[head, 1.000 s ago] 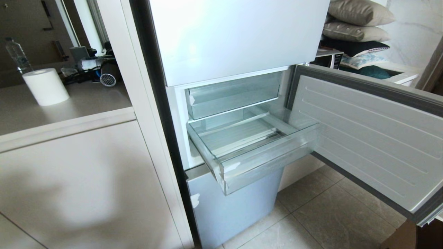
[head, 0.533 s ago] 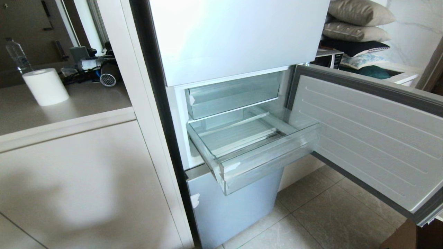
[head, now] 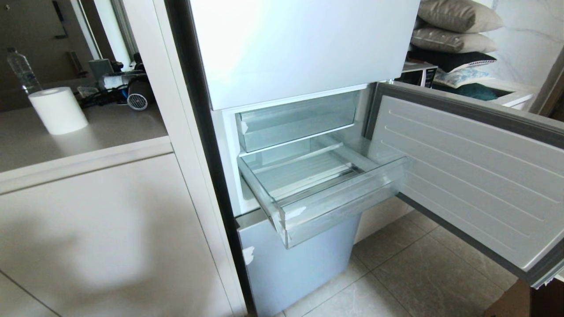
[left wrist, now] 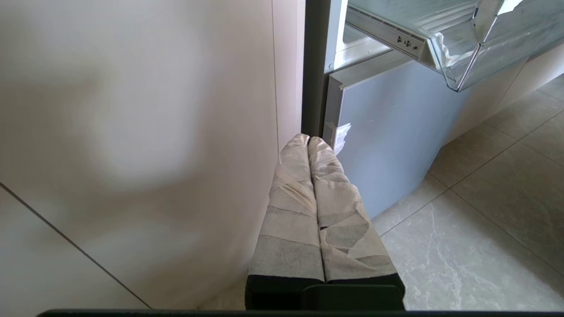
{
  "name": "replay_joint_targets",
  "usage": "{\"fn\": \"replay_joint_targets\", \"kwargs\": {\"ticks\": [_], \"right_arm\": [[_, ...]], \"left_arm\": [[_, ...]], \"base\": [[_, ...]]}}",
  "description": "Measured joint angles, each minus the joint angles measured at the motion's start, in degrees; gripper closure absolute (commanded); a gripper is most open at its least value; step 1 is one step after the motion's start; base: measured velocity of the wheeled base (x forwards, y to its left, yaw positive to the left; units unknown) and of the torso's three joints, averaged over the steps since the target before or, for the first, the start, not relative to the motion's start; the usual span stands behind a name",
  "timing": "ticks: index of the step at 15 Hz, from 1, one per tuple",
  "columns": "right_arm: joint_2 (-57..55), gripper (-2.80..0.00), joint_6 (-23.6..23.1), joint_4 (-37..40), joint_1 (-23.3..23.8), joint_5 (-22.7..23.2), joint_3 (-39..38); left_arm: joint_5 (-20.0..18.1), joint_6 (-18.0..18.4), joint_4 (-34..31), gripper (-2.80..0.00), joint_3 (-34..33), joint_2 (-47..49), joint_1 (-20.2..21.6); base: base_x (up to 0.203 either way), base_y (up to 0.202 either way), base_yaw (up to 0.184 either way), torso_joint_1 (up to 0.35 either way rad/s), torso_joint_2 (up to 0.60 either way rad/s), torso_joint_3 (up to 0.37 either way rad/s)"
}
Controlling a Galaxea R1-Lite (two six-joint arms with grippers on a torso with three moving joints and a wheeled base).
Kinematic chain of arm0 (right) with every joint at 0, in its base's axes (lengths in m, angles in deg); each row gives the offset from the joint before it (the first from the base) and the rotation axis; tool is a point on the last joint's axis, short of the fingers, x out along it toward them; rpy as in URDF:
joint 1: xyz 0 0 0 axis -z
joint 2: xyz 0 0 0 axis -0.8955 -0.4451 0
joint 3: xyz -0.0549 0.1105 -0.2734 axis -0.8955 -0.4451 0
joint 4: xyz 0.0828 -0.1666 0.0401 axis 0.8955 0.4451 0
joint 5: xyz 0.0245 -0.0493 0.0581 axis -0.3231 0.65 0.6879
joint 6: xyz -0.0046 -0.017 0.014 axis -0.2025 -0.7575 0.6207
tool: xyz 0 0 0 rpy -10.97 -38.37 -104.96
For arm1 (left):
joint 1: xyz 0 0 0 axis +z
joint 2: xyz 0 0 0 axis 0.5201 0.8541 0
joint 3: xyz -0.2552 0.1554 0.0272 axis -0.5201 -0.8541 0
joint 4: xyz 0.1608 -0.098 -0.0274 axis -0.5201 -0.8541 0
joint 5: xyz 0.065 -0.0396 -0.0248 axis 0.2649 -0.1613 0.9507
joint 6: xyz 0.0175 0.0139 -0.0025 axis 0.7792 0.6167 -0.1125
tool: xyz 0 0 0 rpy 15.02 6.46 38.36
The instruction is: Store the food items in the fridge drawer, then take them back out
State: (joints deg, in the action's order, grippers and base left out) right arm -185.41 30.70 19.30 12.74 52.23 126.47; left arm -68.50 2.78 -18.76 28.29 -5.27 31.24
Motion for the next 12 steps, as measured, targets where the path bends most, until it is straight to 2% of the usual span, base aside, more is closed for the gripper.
{"fn": "replay_joint_targets", "kwargs": {"ticks": [7, 12], "right_arm": [[-1.34, -2.80, -0.64, -0.10, 0.47, -0.22, 0.77], [-3.98, -2.80, -0.75, -0.28, 0.89, -0.23, 4.72]], "left_arm": [[0.00, 0.00, 0.00, 0.00, 0.00, 0.00, 0.00], [-0.01, 0.00, 0.00, 0.00, 0.00, 0.00, 0.00]], "base": [[0.000, 0.000, 0.000, 0.000, 0.00, 0.000], [0.000, 0.000, 0.000, 0.000, 0.00, 0.000]]}}
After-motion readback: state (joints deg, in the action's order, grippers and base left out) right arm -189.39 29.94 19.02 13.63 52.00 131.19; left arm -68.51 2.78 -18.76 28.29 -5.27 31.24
